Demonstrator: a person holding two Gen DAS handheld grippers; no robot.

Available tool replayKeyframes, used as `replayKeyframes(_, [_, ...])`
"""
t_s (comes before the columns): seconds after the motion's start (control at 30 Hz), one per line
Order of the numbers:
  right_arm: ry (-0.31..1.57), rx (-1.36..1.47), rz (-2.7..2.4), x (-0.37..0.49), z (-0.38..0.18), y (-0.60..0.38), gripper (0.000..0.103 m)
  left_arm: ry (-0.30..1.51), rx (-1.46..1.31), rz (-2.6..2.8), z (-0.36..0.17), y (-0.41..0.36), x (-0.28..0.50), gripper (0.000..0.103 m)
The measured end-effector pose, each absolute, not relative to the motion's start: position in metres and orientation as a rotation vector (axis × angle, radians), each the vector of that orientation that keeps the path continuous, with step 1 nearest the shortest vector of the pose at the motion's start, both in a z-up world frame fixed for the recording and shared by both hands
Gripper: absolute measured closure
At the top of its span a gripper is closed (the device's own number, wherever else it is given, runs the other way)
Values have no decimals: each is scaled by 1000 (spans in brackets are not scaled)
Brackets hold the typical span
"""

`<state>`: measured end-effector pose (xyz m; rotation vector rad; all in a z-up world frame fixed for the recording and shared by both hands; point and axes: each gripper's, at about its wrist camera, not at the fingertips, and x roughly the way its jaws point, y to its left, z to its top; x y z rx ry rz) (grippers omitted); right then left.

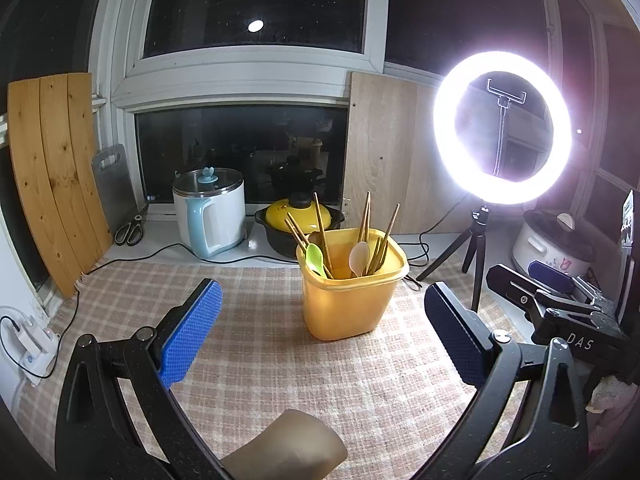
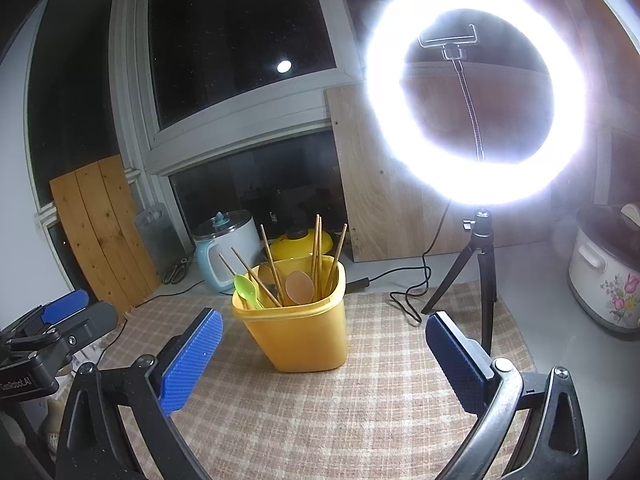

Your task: Organize utensils

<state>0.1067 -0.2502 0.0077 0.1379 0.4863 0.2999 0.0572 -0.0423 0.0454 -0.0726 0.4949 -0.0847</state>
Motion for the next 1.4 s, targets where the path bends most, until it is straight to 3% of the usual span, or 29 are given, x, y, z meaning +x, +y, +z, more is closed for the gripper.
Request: replayKeyframes(1.4, [515, 147, 312, 117, 1, -246, 0, 509, -74, -85, 46, -46, 62, 0])
